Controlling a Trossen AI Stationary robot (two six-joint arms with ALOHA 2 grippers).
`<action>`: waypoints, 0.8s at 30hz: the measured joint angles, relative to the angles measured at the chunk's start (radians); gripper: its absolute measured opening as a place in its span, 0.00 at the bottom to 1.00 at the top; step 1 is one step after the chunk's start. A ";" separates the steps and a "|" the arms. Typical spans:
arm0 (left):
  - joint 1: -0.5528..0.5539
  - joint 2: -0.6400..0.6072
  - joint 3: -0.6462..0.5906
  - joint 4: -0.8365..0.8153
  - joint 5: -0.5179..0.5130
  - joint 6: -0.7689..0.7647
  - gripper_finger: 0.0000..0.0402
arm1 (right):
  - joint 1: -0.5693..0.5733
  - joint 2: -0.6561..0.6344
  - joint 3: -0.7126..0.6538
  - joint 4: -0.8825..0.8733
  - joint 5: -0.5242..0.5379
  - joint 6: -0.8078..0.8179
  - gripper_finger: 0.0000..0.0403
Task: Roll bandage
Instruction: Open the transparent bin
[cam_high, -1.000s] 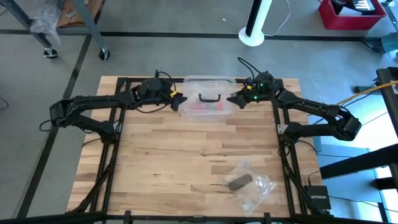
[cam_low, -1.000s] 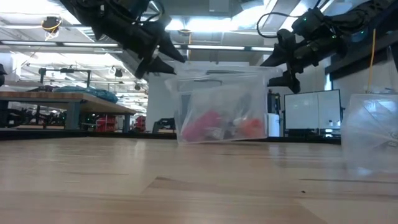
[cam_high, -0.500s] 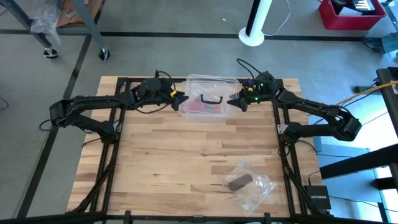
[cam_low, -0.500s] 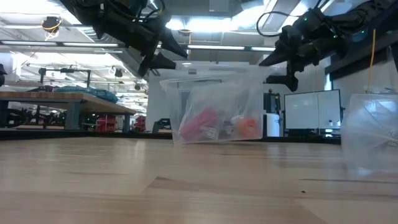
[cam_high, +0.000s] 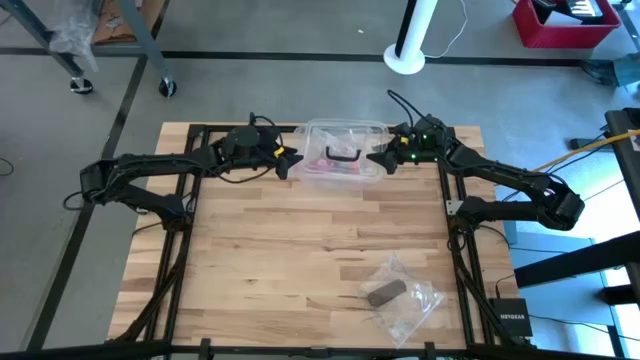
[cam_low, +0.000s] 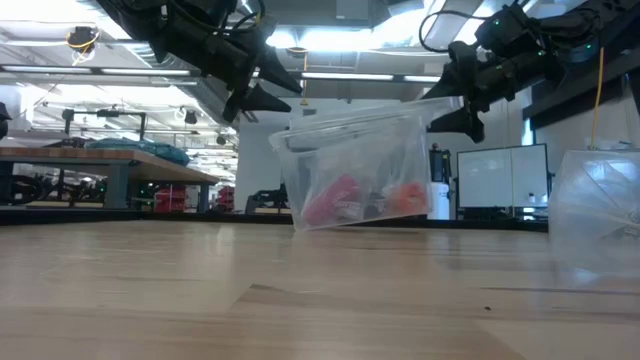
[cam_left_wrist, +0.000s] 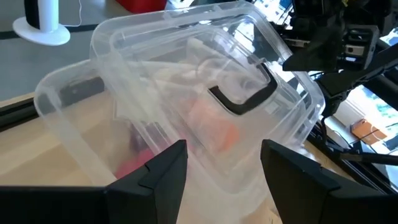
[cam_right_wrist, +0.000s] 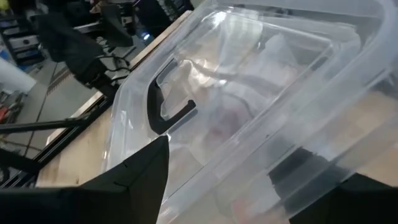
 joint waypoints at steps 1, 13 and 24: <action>0.000 0.000 0.000 -0.001 -0.001 0.004 0.49 | 0.000 0.000 0.000 0.000 0.006 0.004 0.64; -0.017 0.059 -0.002 -0.003 -0.005 0.062 0.49 | -0.001 -0.017 0.002 -0.191 0.004 0.026 0.64; -0.033 0.093 -0.002 -0.001 -0.021 0.093 0.49 | -0.001 -0.019 0.110 -0.461 0.013 -0.031 0.64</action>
